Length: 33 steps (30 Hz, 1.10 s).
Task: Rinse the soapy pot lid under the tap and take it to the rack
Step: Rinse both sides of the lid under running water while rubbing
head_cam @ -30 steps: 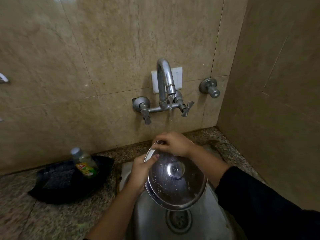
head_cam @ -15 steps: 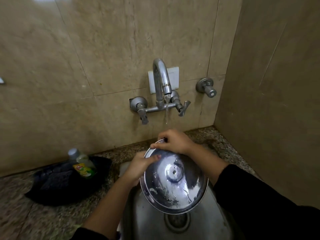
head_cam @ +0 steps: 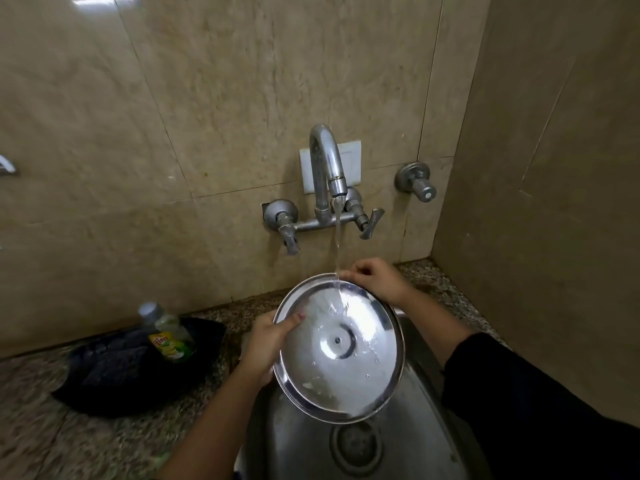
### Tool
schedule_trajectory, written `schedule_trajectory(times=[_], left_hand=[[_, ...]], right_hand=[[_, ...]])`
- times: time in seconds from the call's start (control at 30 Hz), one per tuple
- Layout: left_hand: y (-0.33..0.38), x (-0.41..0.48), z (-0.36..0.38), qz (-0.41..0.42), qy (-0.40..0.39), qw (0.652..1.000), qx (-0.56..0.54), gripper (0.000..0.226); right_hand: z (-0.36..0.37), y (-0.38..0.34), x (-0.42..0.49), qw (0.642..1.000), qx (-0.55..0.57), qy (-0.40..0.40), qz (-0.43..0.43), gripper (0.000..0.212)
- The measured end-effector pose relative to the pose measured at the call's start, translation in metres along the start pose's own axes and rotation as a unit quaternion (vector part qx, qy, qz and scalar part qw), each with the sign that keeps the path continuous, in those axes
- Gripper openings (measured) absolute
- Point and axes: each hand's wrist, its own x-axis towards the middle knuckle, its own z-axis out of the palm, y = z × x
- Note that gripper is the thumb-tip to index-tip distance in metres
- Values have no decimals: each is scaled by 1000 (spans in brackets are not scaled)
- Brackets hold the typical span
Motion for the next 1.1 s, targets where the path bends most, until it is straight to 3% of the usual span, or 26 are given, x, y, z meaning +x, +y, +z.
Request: schedule_trajectory(times=[0.07, 0.23, 0.3, 0.4, 0.47, 0.53, 0.7, 0.8, 0.9, 0.97, 1.1], left_hand=[[1, 3, 0, 4, 1, 1000, -4, 9], [3, 0, 19, 62, -44, 996, 41, 11], [0, -2, 15, 55, -13, 998, 6, 8], [-10, -5, 6, 40, 38, 997, -54, 12], [-12, -5, 4, 12, 37, 996, -77, 15], [-4, -1, 4, -23, 0, 998, -57, 16], [16, 7, 10, 7, -90, 995, 51, 17], [9, -1, 7, 17, -58, 998, 32, 18], [1, -5, 2, -15, -14, 999, -30, 11], [3, -4, 2, -54, -53, 997, -30, 13], [15, -1, 7, -73, -123, 990, 10, 23]], right_hand=[[7, -2, 1, 999, -41, 19, -12, 33], [38, -37, 4, 977, -122, -74, -157, 24], [29, -24, 5, 991, -71, -27, -110, 29], [15, 3, 2, 992, 61, 103, 34, 40], [16, 7, 2, 988, -2, 140, 59, 43], [17, -9, 1, 986, -92, 133, 28, 43], [32, -39, 2, 969, -174, -37, -168, 38], [25, -13, 1, 996, -45, 40, -71, 55], [17, 10, -1, 992, 22, 125, 13, 56], [22, 1, -1, 995, -19, 98, 9, 58], [34, -28, 1, 988, -121, 11, -91, 44]])
